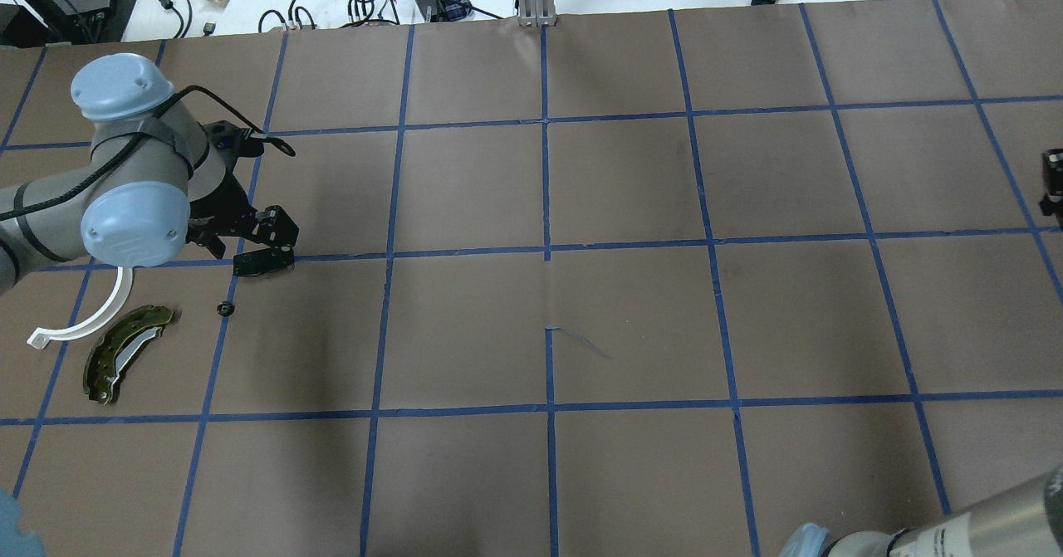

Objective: Place bearing gear from tray to pile

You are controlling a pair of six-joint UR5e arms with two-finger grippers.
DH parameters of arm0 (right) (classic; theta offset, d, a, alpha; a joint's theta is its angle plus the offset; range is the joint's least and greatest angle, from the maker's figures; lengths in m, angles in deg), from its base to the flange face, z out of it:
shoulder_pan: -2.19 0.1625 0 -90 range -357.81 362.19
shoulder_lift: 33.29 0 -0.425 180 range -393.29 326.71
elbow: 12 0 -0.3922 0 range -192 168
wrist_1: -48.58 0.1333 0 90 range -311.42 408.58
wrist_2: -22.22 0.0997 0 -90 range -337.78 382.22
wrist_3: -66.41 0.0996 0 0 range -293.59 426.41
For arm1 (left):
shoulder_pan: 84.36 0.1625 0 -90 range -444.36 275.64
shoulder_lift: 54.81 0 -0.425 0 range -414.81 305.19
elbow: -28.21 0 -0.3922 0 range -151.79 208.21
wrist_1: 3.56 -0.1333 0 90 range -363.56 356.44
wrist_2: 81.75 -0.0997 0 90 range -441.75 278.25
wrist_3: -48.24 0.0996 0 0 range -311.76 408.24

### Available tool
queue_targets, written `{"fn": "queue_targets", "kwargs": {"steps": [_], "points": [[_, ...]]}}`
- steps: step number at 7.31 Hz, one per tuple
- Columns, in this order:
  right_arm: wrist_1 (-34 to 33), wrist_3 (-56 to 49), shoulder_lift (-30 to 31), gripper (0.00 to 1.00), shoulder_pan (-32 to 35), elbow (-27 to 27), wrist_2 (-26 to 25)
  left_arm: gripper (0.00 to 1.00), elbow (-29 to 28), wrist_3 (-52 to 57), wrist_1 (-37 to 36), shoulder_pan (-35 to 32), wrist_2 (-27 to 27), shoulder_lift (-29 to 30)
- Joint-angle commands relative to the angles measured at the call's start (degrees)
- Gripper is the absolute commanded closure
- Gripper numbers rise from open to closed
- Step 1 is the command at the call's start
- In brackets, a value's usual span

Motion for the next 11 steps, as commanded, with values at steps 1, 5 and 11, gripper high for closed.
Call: {"fn": "queue_targets", "kwargs": {"steps": [1,5,11], "points": [[0.7,19.9,2.3,1.00,13.1,3.4,5.7,0.00,-9.7,-12.4,10.4,-9.5,0.7,-1.7],[-6.3,42.9,1.1,1.00,31.9,5.6,11.5,0.00,-16.1,-11.1,20.1,-11.0,4.7,-8.1],[-33.3,63.8,-10.5,1.00,50.2,11.7,15.0,0.00,-18.8,-6.2,23.0,-9.5,3.1,-10.1]]}}
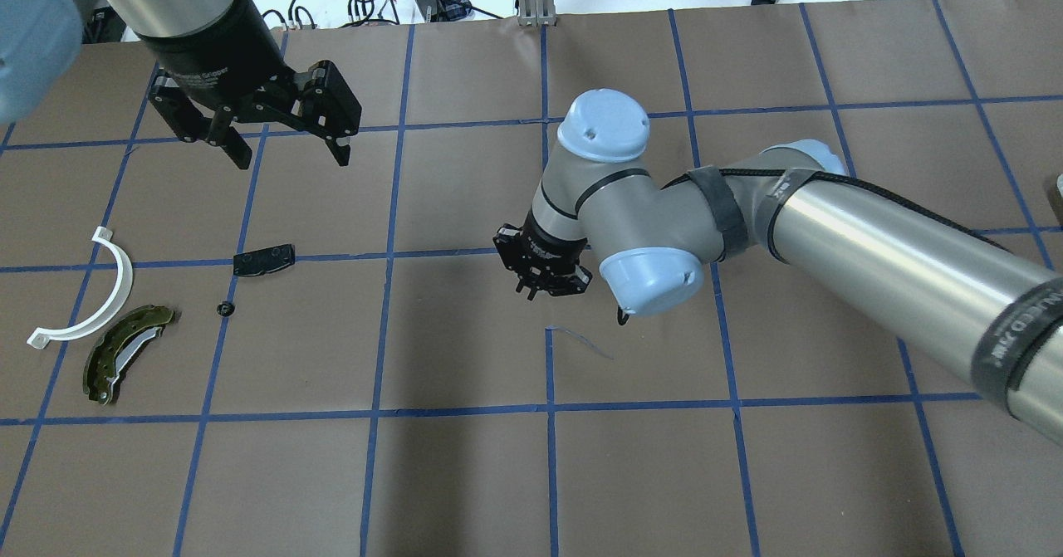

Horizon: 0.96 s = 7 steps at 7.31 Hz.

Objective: Place bearing gear from tray to pile

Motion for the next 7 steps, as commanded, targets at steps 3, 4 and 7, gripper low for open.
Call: {"fn": "queue_targets", "kwargs": {"steps": [3,4,7], "points": [[-5.8,3.3,-4.1,0.54,4.5,0.0,-0.5,0.00,0.7,0.0,-2.9,0.1,0.2,0.6],[-5.7,2.5,-4.1,0.27,4.5,-0.4,-0.8,0.00,0.7,-0.2,-3.0,0.1,0.2,0.8],[-4.8,-3.3,-2.7,0.06,-2.0,-0.6,-2.9,0.00,1.5,0.1,-3.4,0.2,0.2,2.1]]}}
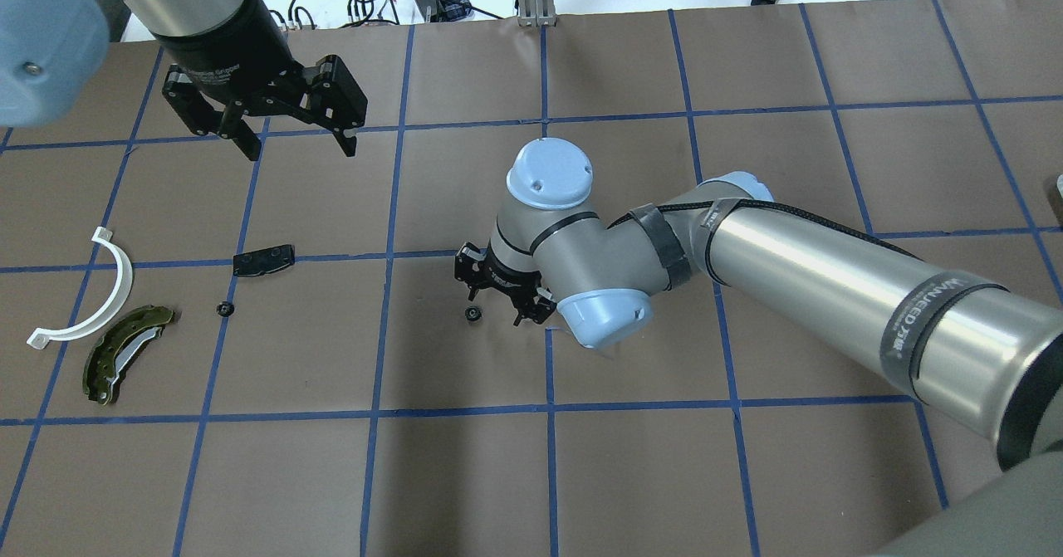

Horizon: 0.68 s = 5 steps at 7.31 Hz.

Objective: Place bearing gear from tray to pile

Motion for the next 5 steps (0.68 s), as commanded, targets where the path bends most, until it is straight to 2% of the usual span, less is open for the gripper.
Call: {"fn": "queue_targets", "kwargs": {"steps": [1,2,3,4,5], "points": [[1.3,-11.8,2.5,0.03,-9.1,0.5,-1.6,0.00,2.2,-0.7,-0.4,-0.4,0.1,2.7],[6.1,-19.5,4.6,0.05,-14.2,0.2,-1.7,0.00,6.4,-0.9,-5.6,-0.6,0.2,4.5],[11.9,-26.3,7.1,0.07,-18.6,-0.1,-2.5,0.00,11.7,-1.0,-15.4,-1.1,0.2,6.4],[16.1,-31.4,10.5,0.05,-21.5,-0.7,-7.1,0.00,17.4,-2.1,-20.8,-2.5,0.1,8.2],[24.5,-36.5,13.2,0.04,-23.8,-3.4,-8.9,0.00,22.6,-5.6,-32.4,-4.6,0.2,10.8]]}}
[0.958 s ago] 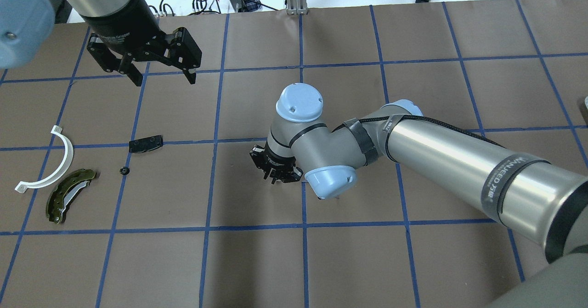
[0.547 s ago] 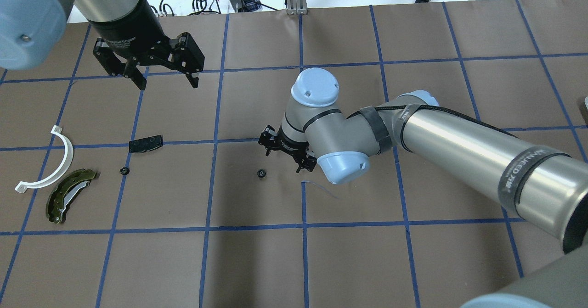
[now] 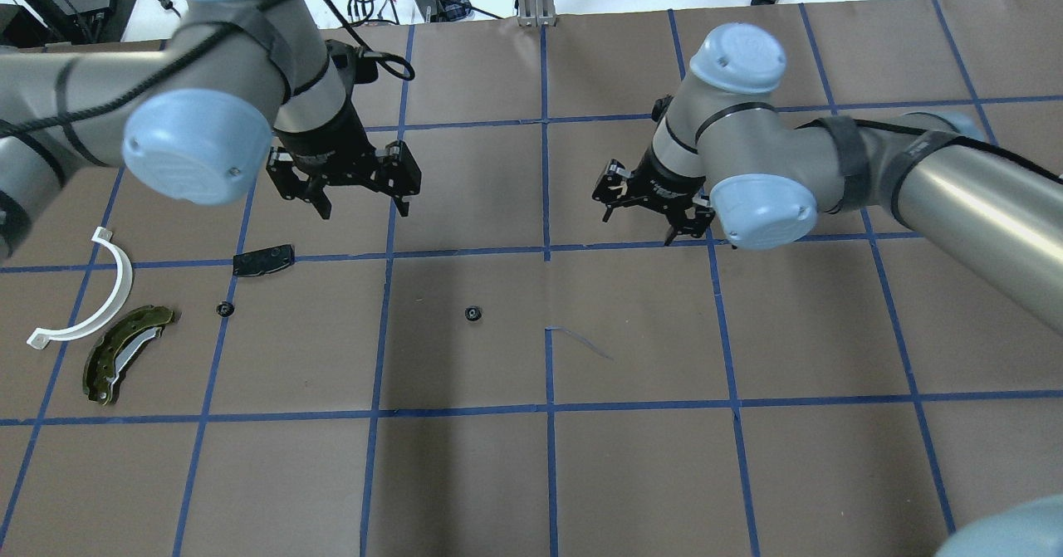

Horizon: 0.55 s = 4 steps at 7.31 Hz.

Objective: Place bearing gear from tray to pile

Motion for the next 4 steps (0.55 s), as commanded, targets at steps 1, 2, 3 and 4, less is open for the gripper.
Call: {"fn": "queue_targets", "kwargs": {"steps": [1,2,3,4], "points": [[17.2,-9.3,6.0,0.01,-5.2,-6.4,-5.9,0.00,10.5,-5.4,-18.3,-3.5,0.1,5.8],[26.5,-10.4,8.1,0.00,-5.6,-11.0,-8.7,0.00,11.8,-6.1,-19.3,-4.9,0.2,7.6],[32.3,-10.4,10.1,0.00,-5.3,-14.5,-10.5,0.00,12.0,-8.8,-19.9,-7.4,0.0,9.3],[36.1,-10.5,11.9,0.00,-5.3,-16.7,-13.3,0.00,11.7,-11.6,-23.0,-9.3,0.1,10.4]]}}
